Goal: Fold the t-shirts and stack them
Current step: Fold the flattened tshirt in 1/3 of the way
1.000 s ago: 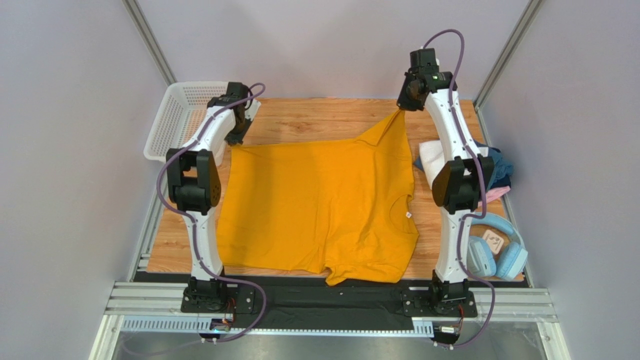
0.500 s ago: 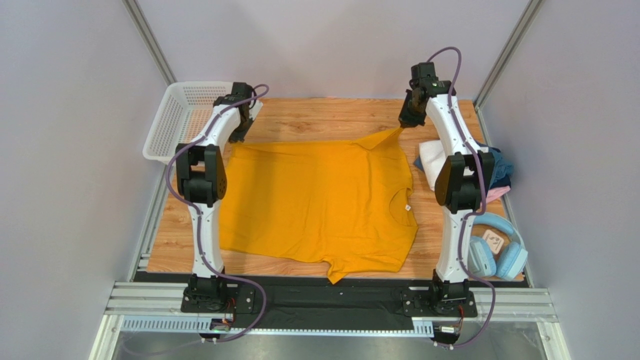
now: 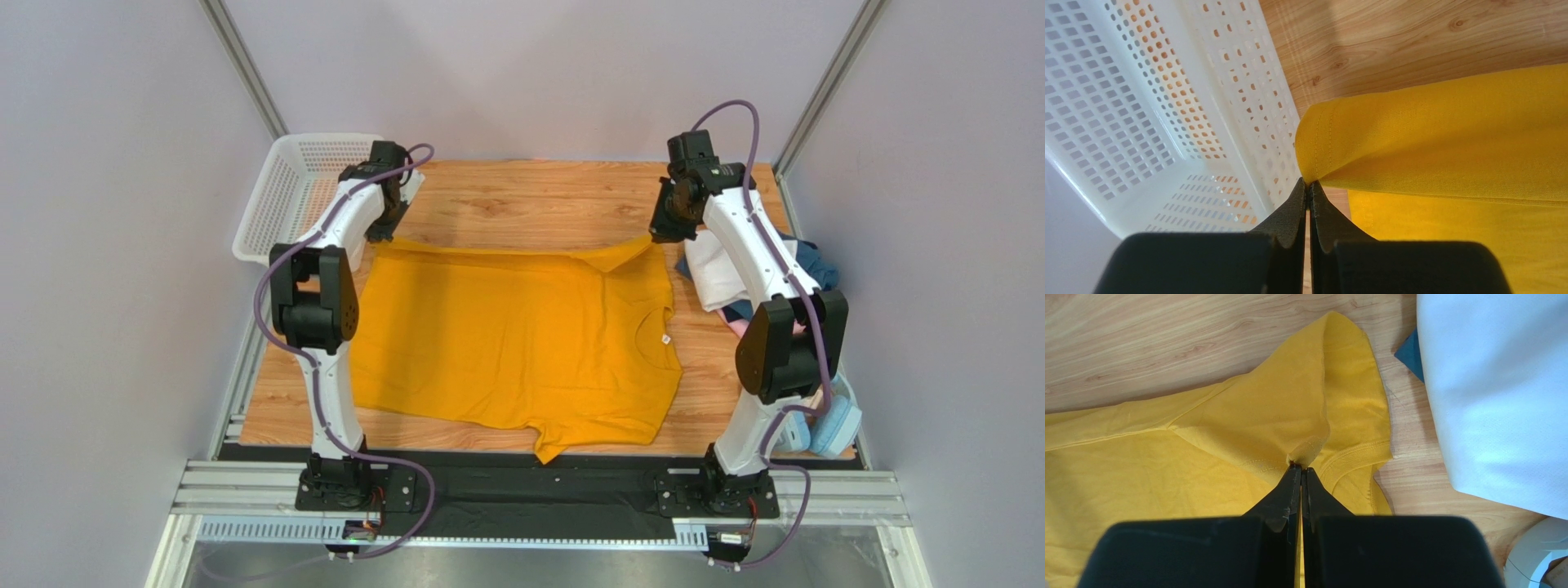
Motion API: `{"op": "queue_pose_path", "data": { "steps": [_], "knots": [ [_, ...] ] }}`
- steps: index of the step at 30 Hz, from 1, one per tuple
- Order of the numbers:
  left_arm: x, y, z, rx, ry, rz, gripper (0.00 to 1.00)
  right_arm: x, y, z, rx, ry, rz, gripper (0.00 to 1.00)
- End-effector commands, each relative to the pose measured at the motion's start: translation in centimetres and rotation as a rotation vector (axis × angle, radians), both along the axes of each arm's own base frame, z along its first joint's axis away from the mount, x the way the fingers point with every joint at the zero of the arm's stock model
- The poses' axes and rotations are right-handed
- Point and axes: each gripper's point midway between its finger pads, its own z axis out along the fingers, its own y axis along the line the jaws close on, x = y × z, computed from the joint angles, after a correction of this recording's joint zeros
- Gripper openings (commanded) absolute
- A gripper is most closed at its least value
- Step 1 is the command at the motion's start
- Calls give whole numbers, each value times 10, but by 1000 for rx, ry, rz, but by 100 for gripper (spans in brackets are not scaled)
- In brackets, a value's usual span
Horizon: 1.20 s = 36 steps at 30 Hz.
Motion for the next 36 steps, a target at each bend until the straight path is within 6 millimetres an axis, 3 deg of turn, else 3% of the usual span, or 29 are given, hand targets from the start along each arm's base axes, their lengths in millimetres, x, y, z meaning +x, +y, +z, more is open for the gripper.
{"op": "queue_pose_path", "data": {
  "steps": [1,9,18,26,36],
  "knots": [
    [0,4,30,-3,-73,-7,0,-2,-9,8,-22,-49,-23,0],
    [-8,2,38,-6,-80,-20,0,-24,-14,13,-32,-51,-34,0],
    [-17,-2,32,-6,-58,-31,0,-52,-15,14,-43,-50,-37,0],
    [-28,-8,37,0,-56,-53,0,-74,-18,-19,-55,29,-39,0],
    [-59,-12,20,10,13,-76,0,-93,-14,-54,-52,101,-32,0]
  ]
}}
